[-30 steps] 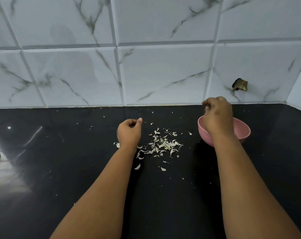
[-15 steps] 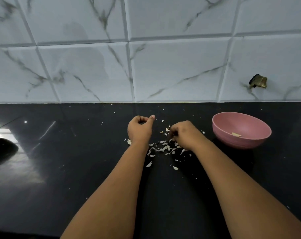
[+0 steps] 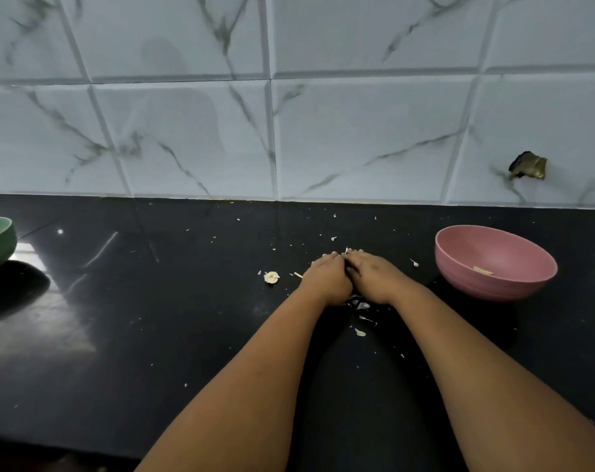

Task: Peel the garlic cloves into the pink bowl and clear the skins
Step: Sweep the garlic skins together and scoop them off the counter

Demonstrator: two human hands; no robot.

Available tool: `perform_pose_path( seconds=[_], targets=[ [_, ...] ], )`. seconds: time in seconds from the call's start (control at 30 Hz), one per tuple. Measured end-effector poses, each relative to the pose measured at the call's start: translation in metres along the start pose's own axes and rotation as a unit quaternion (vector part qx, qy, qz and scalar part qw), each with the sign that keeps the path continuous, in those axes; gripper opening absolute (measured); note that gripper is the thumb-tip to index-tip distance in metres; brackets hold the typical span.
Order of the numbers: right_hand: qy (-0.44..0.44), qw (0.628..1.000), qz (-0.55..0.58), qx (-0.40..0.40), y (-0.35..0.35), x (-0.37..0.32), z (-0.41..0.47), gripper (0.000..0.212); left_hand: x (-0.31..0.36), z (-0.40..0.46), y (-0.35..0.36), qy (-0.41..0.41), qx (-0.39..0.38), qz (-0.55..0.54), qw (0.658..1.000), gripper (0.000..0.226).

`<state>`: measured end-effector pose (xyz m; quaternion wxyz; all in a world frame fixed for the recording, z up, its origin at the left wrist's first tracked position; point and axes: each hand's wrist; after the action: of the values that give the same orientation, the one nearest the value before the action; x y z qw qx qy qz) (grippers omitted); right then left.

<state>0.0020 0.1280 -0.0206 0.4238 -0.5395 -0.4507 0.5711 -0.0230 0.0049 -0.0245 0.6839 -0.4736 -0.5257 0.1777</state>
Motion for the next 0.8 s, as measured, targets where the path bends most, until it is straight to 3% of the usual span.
perform_pose_path(
  seconds=[0.1, 0.17, 0.23, 0.33, 0.5, 0.57, 0.7, 0.8],
  targets=[
    [-0.023, 0.999, 0.03, 0.035, -0.009, -0.006, -0.007, 0.034, -0.001, -0.002, -0.002, -0.018, 0.042, -0.128, 0.991, 0.058],
    [-0.029, 0.998, 0.009, 0.056, -0.016, -0.006, -0.012, 0.027, -0.004, -0.001, -0.005, -0.032, 0.096, -0.26, 0.96, 0.06],
    [-0.027, 0.998, -0.014, 0.061, -0.025, -0.004, -0.016, 0.019, -0.007, 0.004, -0.011, -0.057, 0.16, -0.395, 0.903, 0.052],
    [-0.01, 0.997, 0.038, 0.072, -0.033, 0.004, -0.024, 0.018, -0.013, 0.006, -0.026, -0.1, 0.247, -0.564, 0.781, 0.034],
    [-0.003, 0.986, 0.092, 0.136, -0.045, 0.008, -0.033, 0.007, -0.026, 0.001, -0.045, -0.114, 0.351, -0.638, 0.676, 0.012],
    [0.009, 0.994, 0.05, 0.102, -0.05, 0.008, -0.036, 0.016, -0.026, -0.001, -0.048, -0.118, 0.371, -0.644, 0.659, 0.009],
    [0.083, 0.994, -0.046, -0.062, -0.052, 0.01, -0.044, 0.06, -0.024, -0.004, -0.049, -0.126, 0.387, -0.642, 0.65, 0.007],
    [0.058, 0.994, -0.026, -0.093, -0.044, 0.001, -0.041, 0.057, -0.022, -0.005, -0.047, -0.129, 0.38, -0.635, 0.66, 0.007]
  ],
)
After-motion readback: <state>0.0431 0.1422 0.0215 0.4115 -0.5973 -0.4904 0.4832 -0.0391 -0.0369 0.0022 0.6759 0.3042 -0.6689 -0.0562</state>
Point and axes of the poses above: each hand's wrist, its own z-axis towards the middle knuckle, its own y-axis out of the palm, x = y × z, and after that the axes turned 6 degrees about -z, right-handed
